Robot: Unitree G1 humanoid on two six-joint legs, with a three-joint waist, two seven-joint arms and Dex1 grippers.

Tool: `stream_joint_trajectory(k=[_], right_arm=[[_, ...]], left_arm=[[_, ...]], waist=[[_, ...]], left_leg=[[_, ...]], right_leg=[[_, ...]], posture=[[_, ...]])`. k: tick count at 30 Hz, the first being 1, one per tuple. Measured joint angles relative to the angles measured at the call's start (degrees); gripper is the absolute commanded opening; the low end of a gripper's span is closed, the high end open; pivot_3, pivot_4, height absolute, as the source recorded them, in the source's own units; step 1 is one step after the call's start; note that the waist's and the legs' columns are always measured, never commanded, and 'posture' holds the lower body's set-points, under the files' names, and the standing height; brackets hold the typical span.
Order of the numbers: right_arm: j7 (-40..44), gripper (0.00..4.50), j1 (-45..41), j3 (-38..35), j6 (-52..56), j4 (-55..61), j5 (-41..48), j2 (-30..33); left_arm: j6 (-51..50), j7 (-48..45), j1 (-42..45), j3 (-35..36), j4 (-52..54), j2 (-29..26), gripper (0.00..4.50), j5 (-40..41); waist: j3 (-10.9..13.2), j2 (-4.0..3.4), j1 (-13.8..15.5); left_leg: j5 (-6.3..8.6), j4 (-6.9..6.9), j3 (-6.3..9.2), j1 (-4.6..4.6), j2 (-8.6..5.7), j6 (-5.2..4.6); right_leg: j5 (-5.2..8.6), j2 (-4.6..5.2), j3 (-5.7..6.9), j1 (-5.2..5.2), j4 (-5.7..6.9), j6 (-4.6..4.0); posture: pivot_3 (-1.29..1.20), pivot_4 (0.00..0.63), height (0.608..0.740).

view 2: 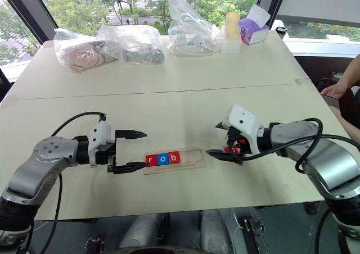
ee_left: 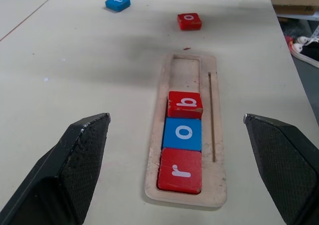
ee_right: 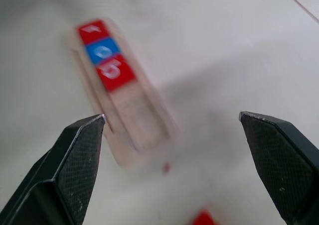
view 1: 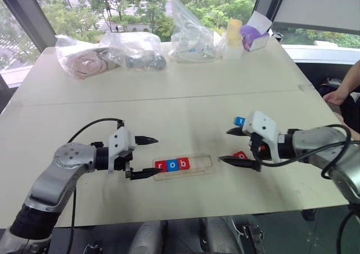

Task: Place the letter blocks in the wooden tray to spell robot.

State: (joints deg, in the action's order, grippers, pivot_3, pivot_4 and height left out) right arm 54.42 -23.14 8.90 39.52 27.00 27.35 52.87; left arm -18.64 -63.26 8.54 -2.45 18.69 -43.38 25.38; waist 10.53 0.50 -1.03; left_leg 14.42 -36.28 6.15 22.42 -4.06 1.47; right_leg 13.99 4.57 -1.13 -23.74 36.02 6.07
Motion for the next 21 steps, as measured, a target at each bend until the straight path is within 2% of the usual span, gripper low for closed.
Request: stream_joint_trajectory(k=[2,8,21], right_arm=[[1.87,4.46,-2.96,4.72,-4.60,-4.03,-3.39,-3.89],[3.69,4.46,-7.33,12.49,-11.87,-12.18,-10.57,-12.26],[2.73,4.46,-8.88,17.03,-15.56,-20.04,-19.44,-21.21]], left_arm=[[-0.07,-0.09,-0.08,0.07,0.27,-0.38,4.50,0.16],[-0.72,-0.01,-1.60,1.73,0.74,-1.43,4.50,0.37],[-2.27,1.48,-3.98,3.06,3.92,-1.96,4.50,1.40]], waist=[[0.01,0.00,0.13],[0.01,0.01,0.35],[0.02,0.01,0.29]], left_leg=[[0.00,0.00,0.02,-0.01,-0.01,0.01],[0.00,0.04,0.06,0.02,-0.07,0.03],[-0.01,0.06,0.09,0.03,-0.07,0.05]], right_leg=[[0.00,0.03,0.00,0.01,0.01,-0.01],[-0.01,0.08,0.00,-0.03,0.00,-0.02],[-0.02,0.06,-0.01,-0.11,0.06,-0.04]], posture=[[0.00,0.150,0.740],[0.00,0.150,0.740],[0.00,0.150,0.740]])
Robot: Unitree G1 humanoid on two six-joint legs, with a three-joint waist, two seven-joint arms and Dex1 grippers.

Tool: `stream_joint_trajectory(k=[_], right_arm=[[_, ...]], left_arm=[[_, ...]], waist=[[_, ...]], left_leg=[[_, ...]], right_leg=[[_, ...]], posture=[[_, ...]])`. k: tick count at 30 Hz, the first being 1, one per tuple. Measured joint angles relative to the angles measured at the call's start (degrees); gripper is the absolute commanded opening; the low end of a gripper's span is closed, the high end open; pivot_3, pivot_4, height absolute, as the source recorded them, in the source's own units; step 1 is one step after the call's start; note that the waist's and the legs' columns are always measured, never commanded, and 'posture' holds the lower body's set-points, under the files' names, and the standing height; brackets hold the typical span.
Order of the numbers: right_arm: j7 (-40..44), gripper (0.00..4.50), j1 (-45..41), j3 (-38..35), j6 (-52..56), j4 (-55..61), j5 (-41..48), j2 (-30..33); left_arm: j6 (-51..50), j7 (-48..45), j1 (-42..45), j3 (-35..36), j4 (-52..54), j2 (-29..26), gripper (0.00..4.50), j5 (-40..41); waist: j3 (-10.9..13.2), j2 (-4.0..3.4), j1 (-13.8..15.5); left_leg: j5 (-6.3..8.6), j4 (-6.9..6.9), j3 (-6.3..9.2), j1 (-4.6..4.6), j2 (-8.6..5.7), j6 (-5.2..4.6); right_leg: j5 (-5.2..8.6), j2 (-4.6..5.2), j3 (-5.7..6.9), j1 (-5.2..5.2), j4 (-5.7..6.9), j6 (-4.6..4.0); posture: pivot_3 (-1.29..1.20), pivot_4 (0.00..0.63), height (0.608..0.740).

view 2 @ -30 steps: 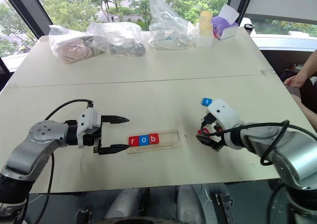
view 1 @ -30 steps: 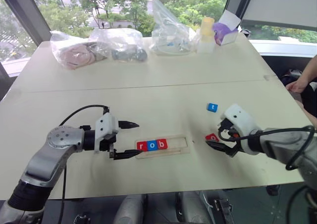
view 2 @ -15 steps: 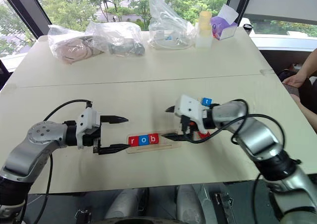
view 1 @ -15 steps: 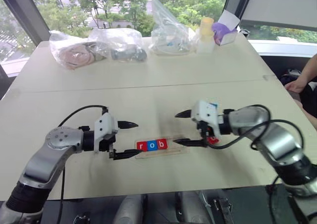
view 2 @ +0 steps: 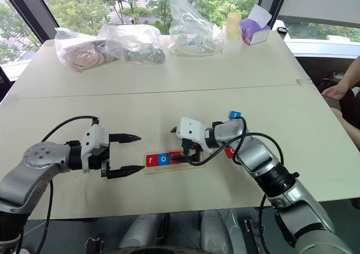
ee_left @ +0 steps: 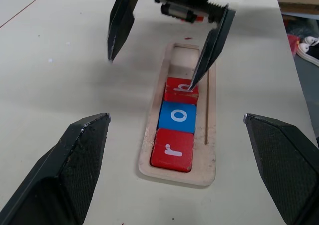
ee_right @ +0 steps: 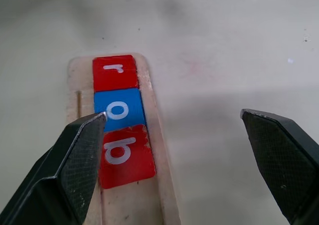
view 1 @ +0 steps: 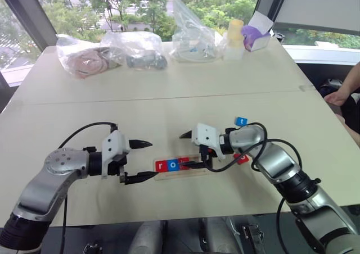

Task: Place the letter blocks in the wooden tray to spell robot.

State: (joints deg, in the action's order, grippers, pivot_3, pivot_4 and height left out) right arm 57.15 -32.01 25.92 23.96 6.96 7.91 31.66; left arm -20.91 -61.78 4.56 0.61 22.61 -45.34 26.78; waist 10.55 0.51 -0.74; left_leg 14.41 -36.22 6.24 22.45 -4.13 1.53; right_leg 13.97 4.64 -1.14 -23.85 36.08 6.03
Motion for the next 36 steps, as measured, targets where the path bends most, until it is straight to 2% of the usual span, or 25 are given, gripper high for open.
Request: stream_joint_trajectory(k=[16,19,21,25,29,36], right_arm=[[0.45,4.46,0.01,0.41,-1.69,-1.95,-4.28,-1.35],[0.56,4.46,0.06,-2.28,1.69,-0.36,-1.86,-1.34],[0.73,4.46,0.04,-6.93,6.71,3.10,2.45,-0.63],[2.34,4.46,2.28,-16.93,13.33,9.53,8.76,7.06],[3.74,4.46,12.49,-23.64,15.62,13.14,10.61,16.42],[3.30,4.46,26.30,-29.72,12.83,15.24,10.45,22.44]], left_arm=[[-0.18,0.81,0.01,0.00,0.67,0.07,4.50,0.20],[-0.19,0.79,0.04,-0.03,0.70,0.08,4.50,0.19],[-0.21,0.80,0.09,-0.09,0.79,0.11,4.50,0.20],[-0.45,0.77,0.18,-0.31,0.98,0.20,4.50,0.19],[-0.88,0.74,0.48,-0.94,1.04,0.54,4.50,0.19],[-0.72,0.32,1.06,-1.89,0.49,1.15,4.50,0.03]], waist=[[0.00,0.00,-0.06],[0.00,0.00,-0.02],[0.00,-0.01,0.04],[-0.01,0.02,0.69],[-0.01,0.01,1.35],[-0.01,0.00,1.17]], left_leg=[[-0.01,0.00,-0.01,0.00,0.00,0.01],[-0.01,0.00,-0.01,0.00,0.00,0.01],[-0.01,0.00,0.00,0.01,0.00,0.01],[0.02,-0.01,0.02,0.01,-0.03,-0.02],[0.04,0.00,-0.03,0.03,-0.02,-0.06],[0.04,-0.06,-0.09,-0.03,0.05,-0.06]], right_leg=[[0.00,-0.03,-0.01,-0.02,0.03,0.00],[-0.01,-0.02,-0.01,-0.01,0.03,0.00],[0.00,0.00,-0.02,-0.01,0.02,0.00],[0.00,0.03,0.03,0.09,-0.09,-0.01],[0.01,0.08,0.02,0.07,-0.10,0.00],[0.08,0.06,-0.03,0.12,-0.06,-0.14]], posture=[[0.00,0.150,0.740],[0.00,0.150,0.740],[0.00,0.150,0.740],[0.00,0.150,0.740],[0.00,0.150,0.740],[0.00,0.150,0.740]])
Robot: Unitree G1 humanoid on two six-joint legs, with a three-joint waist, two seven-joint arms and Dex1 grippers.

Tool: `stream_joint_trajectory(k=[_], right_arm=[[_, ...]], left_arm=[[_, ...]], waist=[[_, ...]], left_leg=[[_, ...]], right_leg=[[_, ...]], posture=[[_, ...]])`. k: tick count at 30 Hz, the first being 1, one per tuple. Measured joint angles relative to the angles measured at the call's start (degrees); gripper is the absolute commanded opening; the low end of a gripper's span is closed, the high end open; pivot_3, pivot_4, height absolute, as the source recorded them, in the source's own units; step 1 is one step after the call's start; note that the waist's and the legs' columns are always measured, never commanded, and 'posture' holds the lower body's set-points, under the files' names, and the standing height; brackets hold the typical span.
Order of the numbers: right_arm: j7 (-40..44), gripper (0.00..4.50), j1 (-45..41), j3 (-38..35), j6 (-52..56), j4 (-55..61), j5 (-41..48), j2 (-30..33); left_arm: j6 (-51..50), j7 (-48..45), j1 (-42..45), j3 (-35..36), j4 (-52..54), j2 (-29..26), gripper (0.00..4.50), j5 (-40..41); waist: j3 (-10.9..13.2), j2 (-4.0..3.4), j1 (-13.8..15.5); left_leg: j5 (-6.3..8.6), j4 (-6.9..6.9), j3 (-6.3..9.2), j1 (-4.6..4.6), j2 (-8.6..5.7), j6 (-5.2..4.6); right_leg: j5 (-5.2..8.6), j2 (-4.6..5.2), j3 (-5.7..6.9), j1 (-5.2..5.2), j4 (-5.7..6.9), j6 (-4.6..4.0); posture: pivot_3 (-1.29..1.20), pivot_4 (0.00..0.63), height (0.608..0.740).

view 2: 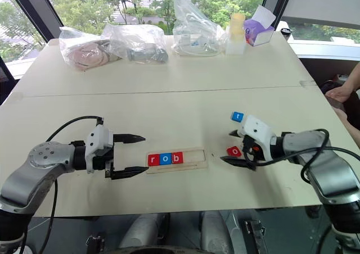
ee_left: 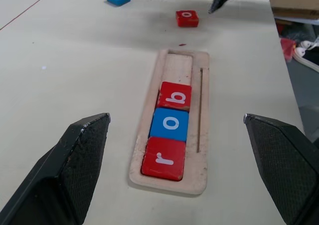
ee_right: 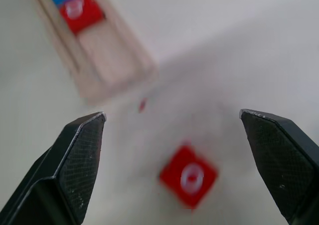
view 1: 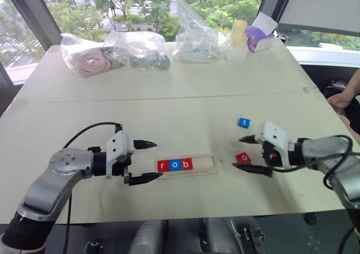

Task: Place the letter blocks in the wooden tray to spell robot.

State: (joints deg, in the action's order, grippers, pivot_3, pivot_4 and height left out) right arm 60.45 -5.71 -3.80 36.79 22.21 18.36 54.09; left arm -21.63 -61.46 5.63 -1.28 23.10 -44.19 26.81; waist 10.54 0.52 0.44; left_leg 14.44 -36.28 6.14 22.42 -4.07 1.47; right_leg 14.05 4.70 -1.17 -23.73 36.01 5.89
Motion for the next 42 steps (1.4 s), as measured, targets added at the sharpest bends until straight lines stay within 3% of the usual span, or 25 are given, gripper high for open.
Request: stream_joint_trajectory(k=[5,10,22,36,38,42], right_arm=[[-2.20,4.46,1.29,-0.22,-1.61,-0.25,-0.21,-0.22],[-0.98,4.46,1.93,1.65,-12.17,-5.76,-4.25,-0.06],[12.23,4.46,-13.10,11.05,-37.85,-30.01,-12.70,1.36],[16.19,4.46,-20.79,15.06,-44.17,-37.57,-15.89,-3.22],[16.94,3.65,-21.62,15.63,-45.14,-38.94,-15.94,-3.57],[17.85,1.57,-22.55,16.54,-46.81,-41.47,-15.95,-4.19]], left_arm=[[0.17,-0.18,0.77,-0.16,-0.36,0.49,4.50,-0.07],[0.27,-0.35,0.71,-0.17,-0.49,0.66,4.50,-0.11],[1.25,-0.37,-0.18,-0.60,-1.50,1.31,4.50,-0.70],[1.22,0.36,-2.25,0.46,-0.25,0.57,4.50,-0.72],[1.21,0.38,-2.24,0.51,-0.25,0.53,4.50,-0.71],[0.89,0.74,-2.00,0.54,-0.25,0.53,4.50,-0.67]], waist=[[0.00,0.00,0.02],[0.00,0.00,0.19],[0.02,-0.01,-0.32],[0.00,0.00,-1.30],[0.00,0.00,-1.30],[0.00,0.01,-1.28]], left_leg=[[-0.01,-0.04,-0.01,0.00,0.00,0.01],[-0.01,-0.04,-0.03,0.00,-0.03,0.01],[-0.01,-0.04,-0.05,-0.07,-0.03,0.01],[-0.03,-0.04,0.03,-0.20,0.01,0.04],[-0.03,-0.04,0.03,-0.23,0.01,0.04],[-0.03,-0.06,0.02,-0.33,0.00,0.04]], right_leg=[[-0.01,-0.01,-0.02,0.02,0.01,0.02],[-0.05,-0.04,-0.01,0.05,-0.03,0.11],[-0.07,-0.07,-0.02,0.08,-0.02,0.14],[-0.07,-0.06,-0.01,0.19,0.03,0.11],[-0.07,-0.06,-0.02,0.23,0.03,0.11],[-0.08,-0.06,-0.03,0.32,0.03,0.09]], posture=[[0.00,0.150,0.740],[0.00,0.150,0.740],[0.00,0.150,0.740],[0.00,0.150,0.740],[0.00,0.150,0.740],[0.00,0.150,0.740]])
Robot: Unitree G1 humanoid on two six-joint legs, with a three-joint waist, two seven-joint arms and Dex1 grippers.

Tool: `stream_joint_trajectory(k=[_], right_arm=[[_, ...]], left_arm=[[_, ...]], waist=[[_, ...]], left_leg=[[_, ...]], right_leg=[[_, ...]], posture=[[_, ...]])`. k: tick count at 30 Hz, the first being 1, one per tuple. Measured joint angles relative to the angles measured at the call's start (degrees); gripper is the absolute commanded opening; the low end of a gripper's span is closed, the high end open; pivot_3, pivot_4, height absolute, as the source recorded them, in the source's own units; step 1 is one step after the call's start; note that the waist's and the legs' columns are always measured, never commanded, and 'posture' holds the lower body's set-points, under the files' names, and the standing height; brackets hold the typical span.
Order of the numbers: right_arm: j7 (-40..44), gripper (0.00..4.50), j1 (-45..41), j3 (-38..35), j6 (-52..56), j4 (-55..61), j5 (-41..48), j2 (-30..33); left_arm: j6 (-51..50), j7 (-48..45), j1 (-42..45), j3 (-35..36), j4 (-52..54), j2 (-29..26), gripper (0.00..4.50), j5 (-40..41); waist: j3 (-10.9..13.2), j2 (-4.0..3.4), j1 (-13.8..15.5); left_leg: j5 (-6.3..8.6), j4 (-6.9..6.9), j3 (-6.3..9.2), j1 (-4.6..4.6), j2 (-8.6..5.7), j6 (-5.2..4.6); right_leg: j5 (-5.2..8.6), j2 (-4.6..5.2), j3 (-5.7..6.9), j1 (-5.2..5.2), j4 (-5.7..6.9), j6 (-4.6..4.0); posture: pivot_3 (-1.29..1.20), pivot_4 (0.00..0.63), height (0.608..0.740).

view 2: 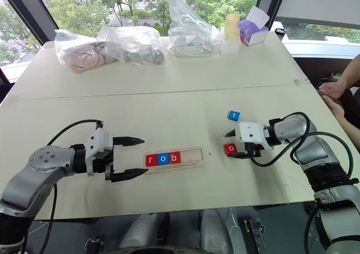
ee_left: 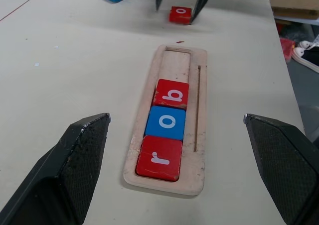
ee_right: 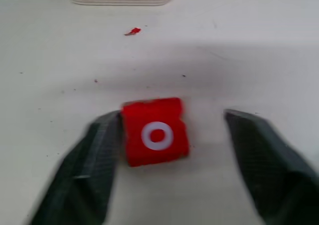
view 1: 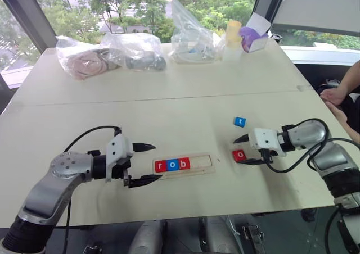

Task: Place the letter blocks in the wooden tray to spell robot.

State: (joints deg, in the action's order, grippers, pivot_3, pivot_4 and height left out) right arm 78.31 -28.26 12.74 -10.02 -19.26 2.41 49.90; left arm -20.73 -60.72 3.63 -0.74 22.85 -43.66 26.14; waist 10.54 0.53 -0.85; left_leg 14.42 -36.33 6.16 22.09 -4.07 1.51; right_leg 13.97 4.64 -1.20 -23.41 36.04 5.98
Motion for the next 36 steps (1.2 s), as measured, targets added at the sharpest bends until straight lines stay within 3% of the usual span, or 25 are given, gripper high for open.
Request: stream_joint_trajectory(k=[1,7,15,19,36], right_arm=[[0.04,1.10,-0.07,0.03,-0.19,-0.27,-0.01,-0.04],[-0.47,1.10,0.25,-0.47,6.38,2.10,1.14,-0.03],[-2.64,1.10,1.92,-0.19,29.59,26.94,7.57,-1.58],[-5.31,1.10,1.81,2.68,35.58,29.93,7.36,-4.24],[-9.72,1.10,-1.02,10.24,35.99,27.89,3.29,-11.49]], left_arm=[[-0.05,0.07,0.05,0.02,0.01,0.00,4.50,0.02],[-0.22,1.07,0.10,0.04,0.56,0.00,4.50,0.15],[-0.89,0.93,1.83,-0.15,0.75,-0.07,4.50,0.76],[-1.62,0.96,2.71,-0.35,0.79,-0.06,4.50,0.80],[-3.34,1.90,0.25,0.63,3.25,-1.12,4.50,1.61]], waist=[[0.00,0.00,0.02],[0.00,0.00,0.14],[0.01,-0.03,0.22],[0.02,-0.03,0.43],[0.02,-0.03,0.18]], left_leg=[[0.00,-0.01,0.00,-0.02,0.00,0.00],[0.00,-0.03,0.01,-0.04,0.00,0.00],[0.00,0.02,0.08,0.19,0.00,0.01],[0.00,-0.01,0.08,0.24,-0.04,0.01],[0.00,0.04,0.07,0.25,-0.04,0.01]], right_leg=[[0.01,0.00,0.00,0.02,0.00,-0.04],[0.05,0.02,-0.02,0.05,0.00,-0.11],[-0.02,0.04,0.02,-0.20,0.03,0.00],[-0.01,0.06,0.04,-0.20,0.00,0.00],[-0.02,0.03,0.04,-0.27,0.02,0.01]], posture=[[0.00,0.150,0.740],[0.00,0.150,0.740],[0.00,0.150,0.740],[0.00,0.150,0.740],[0.00,0.150,0.740]])
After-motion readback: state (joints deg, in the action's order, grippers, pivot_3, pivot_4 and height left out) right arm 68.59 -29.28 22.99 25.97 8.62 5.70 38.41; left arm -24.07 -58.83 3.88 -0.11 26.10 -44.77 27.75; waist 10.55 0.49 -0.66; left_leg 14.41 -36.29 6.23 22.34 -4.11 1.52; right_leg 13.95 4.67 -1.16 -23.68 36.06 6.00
